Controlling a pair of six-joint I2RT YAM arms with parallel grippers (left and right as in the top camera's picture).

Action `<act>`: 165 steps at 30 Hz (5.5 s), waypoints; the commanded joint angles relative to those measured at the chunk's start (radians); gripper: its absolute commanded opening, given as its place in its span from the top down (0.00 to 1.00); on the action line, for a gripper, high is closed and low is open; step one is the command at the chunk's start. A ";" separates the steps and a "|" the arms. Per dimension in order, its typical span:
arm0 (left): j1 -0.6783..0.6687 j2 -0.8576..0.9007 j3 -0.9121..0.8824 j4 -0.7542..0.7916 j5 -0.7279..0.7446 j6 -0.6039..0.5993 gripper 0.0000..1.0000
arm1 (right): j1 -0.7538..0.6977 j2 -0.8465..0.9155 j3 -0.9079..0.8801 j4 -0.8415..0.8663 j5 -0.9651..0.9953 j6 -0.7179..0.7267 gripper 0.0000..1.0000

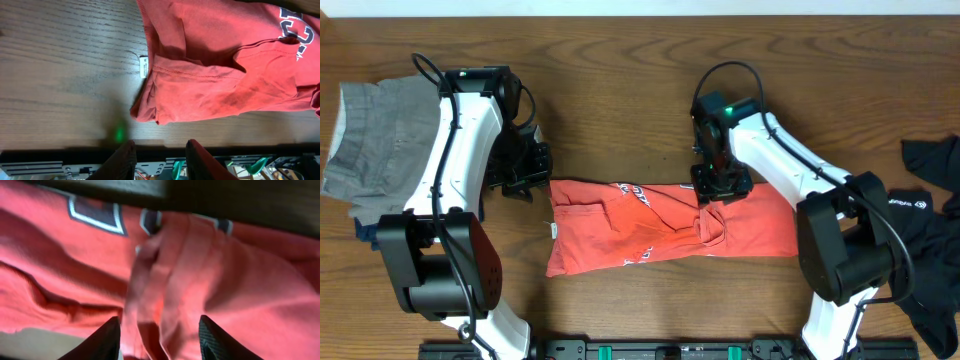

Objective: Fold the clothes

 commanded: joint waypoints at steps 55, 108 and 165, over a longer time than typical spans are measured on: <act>0.005 -0.008 -0.001 0.002 -0.005 -0.005 0.42 | -0.089 -0.072 0.043 -0.101 0.212 0.154 0.84; -0.006 -0.006 -0.552 0.623 0.264 0.063 0.90 | -0.459 -0.289 0.041 -0.260 0.220 0.070 0.01; -0.704 -0.038 0.095 0.360 0.098 -0.388 0.94 | -0.517 -0.289 0.013 -0.255 0.155 -0.050 0.16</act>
